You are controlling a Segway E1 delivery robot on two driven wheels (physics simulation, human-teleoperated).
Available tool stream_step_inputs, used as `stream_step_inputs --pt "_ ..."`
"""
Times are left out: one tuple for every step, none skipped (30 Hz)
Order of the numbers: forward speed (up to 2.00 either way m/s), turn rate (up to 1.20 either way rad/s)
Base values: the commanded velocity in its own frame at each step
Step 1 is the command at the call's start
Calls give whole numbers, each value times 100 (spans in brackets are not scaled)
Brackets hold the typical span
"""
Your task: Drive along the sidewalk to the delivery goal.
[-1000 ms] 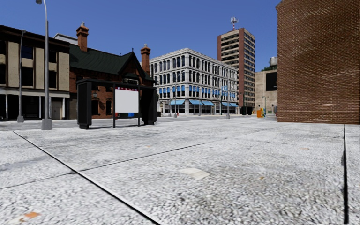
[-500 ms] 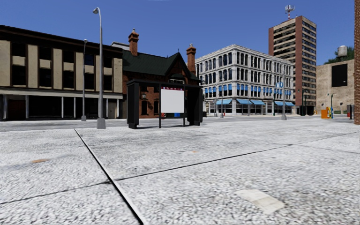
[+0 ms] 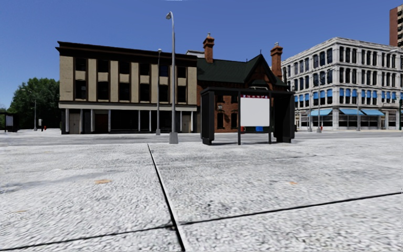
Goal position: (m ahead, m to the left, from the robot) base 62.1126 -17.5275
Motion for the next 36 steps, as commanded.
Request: stream_step_inputs --pt "121 68" --pt "121 68" --pt "121 68" --pt "121 68" --pt "121 68" --pt "122 68" --pt "122 68" --pt "122 68" --pt "123 68" --pt "123 68" --pt "123 68" --pt "123 68" --pt "123 68" --pt "123 68" --pt "123 68" --pt "123 68" --pt "123 68" --pt "123 68" --pt "123 68" --pt "123 68" --pt "123 68" --pt "123 68" --pt "123 68" --pt "123 68" --pt "123 68" --pt "123 68" --pt "123 68" --pt "123 68" --pt "124 68" --pt "124 68" --pt "127 68" --pt "136 68" --pt "200 68" --pt "200 68" --pt "200 68" --pt "200 68"
